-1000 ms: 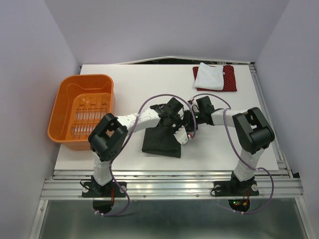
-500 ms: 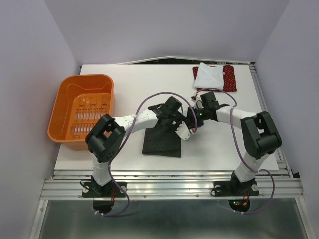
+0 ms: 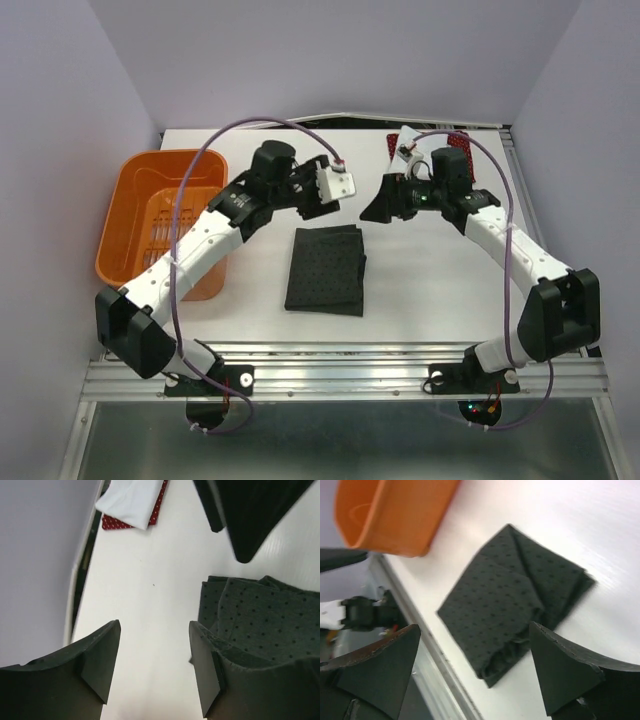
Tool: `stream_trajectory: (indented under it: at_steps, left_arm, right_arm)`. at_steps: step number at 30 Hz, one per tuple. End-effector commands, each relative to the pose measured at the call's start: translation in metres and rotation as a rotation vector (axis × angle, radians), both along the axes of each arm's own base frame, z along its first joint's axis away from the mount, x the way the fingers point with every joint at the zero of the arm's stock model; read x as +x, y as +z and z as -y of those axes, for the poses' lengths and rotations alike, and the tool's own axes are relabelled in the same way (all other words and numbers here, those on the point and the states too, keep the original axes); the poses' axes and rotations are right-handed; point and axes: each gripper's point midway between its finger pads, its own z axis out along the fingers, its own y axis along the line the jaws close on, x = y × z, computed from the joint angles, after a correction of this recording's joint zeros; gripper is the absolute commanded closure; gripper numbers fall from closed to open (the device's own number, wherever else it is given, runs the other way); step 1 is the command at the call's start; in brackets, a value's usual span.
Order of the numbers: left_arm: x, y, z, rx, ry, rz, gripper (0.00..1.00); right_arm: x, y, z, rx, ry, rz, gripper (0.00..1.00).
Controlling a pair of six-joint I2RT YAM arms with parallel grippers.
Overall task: Fold and stack the skirts
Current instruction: Fold the skirt
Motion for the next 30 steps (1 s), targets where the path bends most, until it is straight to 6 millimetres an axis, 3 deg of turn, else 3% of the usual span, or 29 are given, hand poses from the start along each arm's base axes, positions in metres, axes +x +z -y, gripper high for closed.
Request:
stream_trajectory:
  at_steps: [1,4,5,7,8,11,12,14,15,18,20,21,26,27,29,30]
  left_arm:
    - [-0.015,-0.019,-0.007,-0.280,0.082,-0.468,0.32]
    - [-0.032,-0.038,0.001,-0.432,0.044,-0.765,0.33]
    - [-0.047,-0.052,0.004,-0.467,0.047,-0.915,0.33]
    - [-0.044,-0.057,0.015,-0.529,0.012,-0.962,0.35]
    - [-0.043,-0.068,0.019,-0.559,0.026,-1.033,0.35]
    - [-0.038,-0.093,0.022,-0.585,0.066,-1.135,0.36]
    - [-0.034,-0.113,0.024,-0.586,0.102,-1.169,0.37]
    - [-0.031,-0.135,0.023,-0.591,0.154,-1.245,0.39]
    - [-0.026,-0.156,0.021,-0.580,0.208,-1.282,0.40]
    - [-0.008,-0.195,0.006,-0.613,0.370,-1.351,0.42]
    - [0.001,-0.210,-0.003,-0.638,0.448,-1.382,0.43]
    - [0.008,-0.219,-0.011,-0.653,0.506,-1.396,0.44]
    - [0.009,-0.221,-0.022,-0.674,0.588,-1.384,0.44]
    - [0.005,-0.217,-0.024,-0.679,0.617,-1.398,0.44]
    - [-0.002,-0.214,-0.025,-0.691,0.654,-1.434,0.44]
    - [-0.015,-0.202,-0.020,-0.702,0.636,-1.455,0.44]
  right_arm:
    - [-0.032,0.037,-0.046,0.272,0.208,-0.109,0.04]
    - [-0.058,0.036,-0.073,0.370,0.298,-0.205,0.02]
    - [-0.069,0.015,-0.077,0.380,0.289,-0.336,0.02]
    - [-0.080,0.006,-0.083,0.419,0.329,-0.363,0.02]
    - [-0.091,-0.018,-0.083,0.419,0.316,-0.463,0.02]
    - [-0.096,-0.049,-0.080,0.397,0.334,-0.456,0.02]
    - [-0.098,-0.068,-0.080,0.371,0.327,-0.506,0.02]
    - [-0.102,-0.089,-0.077,0.333,0.321,-0.562,0.02]
    - [-0.103,-0.098,-0.076,0.321,0.319,-0.582,0.03]
    - [-0.100,-0.136,-0.069,0.237,0.297,-0.587,0.04]
    - [-0.096,-0.162,-0.061,0.124,0.258,-0.668,0.05]
    - [-0.090,-0.176,-0.045,0.055,0.213,-0.688,0.06]
    - [-0.013,-0.186,-0.011,-0.104,0.140,-0.513,0.08]
    - [0.005,-0.191,0.003,-0.165,0.099,-0.482,0.09]
    - [0.025,-0.190,0.009,-0.219,0.117,-0.417,0.11]
    - [0.048,-0.184,0.011,-0.275,0.155,-0.342,0.12]
